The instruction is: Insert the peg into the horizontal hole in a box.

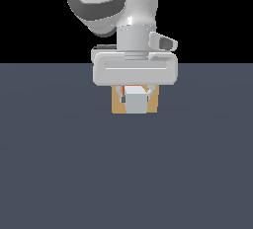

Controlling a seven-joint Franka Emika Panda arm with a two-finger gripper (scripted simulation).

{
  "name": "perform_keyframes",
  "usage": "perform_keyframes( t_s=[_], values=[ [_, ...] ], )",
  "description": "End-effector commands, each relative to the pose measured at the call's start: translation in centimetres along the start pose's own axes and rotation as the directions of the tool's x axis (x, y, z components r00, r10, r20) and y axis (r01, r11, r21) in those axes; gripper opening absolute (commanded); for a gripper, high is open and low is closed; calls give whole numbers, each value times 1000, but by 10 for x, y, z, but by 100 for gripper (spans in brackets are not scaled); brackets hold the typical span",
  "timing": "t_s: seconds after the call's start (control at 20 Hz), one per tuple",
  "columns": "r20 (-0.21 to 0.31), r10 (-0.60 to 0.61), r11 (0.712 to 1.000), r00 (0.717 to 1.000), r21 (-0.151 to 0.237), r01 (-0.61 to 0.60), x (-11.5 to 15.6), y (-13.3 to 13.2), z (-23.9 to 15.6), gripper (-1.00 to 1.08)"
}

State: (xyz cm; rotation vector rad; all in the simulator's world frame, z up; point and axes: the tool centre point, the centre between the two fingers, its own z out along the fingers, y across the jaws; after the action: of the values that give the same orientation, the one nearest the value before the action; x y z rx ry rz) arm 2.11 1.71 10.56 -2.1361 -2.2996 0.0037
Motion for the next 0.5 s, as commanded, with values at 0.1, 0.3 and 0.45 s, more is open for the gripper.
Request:
perform_keyframes(
  t_s=[0.1, 0.3, 0.45],
  values=[
    [0, 15, 1000, 1000, -4, -15, 2, 3, -4, -100],
    [0, 14, 1000, 1000, 0, -14, 2, 2, -2, -100],
    [0, 15, 1000, 1000, -6, -15, 1, 5, -6, -100]
  ],
)
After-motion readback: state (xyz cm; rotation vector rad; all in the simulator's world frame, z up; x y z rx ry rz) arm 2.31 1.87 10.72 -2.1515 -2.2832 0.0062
